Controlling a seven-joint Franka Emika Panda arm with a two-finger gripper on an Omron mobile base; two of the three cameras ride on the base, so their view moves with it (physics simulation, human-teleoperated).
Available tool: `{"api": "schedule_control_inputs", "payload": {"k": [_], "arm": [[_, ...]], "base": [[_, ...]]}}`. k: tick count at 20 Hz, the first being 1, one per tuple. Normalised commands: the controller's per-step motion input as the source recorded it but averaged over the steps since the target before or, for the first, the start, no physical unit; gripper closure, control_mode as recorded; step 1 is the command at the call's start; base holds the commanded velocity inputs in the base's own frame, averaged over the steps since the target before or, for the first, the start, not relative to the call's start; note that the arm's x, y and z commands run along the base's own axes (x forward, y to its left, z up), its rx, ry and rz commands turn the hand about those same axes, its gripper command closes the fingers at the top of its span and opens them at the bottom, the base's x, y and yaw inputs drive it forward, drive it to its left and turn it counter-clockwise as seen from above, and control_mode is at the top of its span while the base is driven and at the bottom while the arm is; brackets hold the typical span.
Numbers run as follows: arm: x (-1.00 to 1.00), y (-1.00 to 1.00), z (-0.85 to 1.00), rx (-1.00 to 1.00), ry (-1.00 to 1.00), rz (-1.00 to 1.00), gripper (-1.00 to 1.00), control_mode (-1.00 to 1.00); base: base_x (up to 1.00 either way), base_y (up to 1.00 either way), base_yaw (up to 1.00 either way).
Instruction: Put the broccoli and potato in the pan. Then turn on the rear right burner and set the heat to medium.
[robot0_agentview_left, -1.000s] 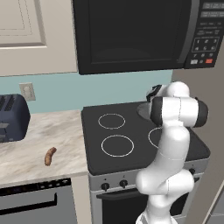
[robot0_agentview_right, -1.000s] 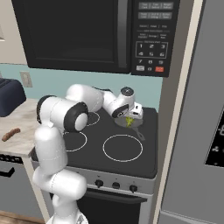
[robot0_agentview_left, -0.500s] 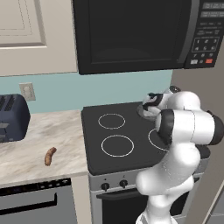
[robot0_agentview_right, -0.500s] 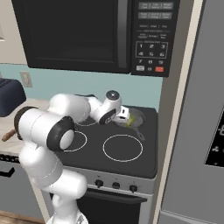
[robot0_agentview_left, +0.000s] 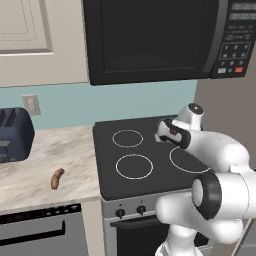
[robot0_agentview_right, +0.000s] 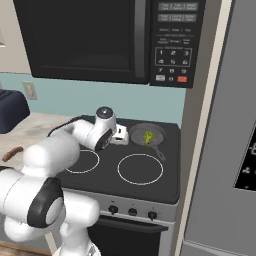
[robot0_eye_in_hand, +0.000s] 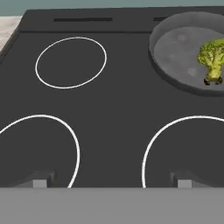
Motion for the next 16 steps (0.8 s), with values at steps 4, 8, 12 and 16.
{"api": "schedule_control_inputs", "payload": {"k": [4,8,12,16], "arm": [[-0.81,0.66,0.3,-0.01,0.0,0.07,-1.0,-1.0],[-0.76,0.61,0.51,-0.02,0.0,0.04,-1.0,-1.0],[-0.75,0.59,0.48,-0.02,0.0,0.01,-1.0,-1.0],[-0.56,0.65,0.46,-0.01,0.0,0.0,-1.0,-1.0]], "base": [[0.0,0.0,0.0],[0.0,0.0,0.0],[0.0,0.0,0.0],[0.0,0.0,0.0]]}}
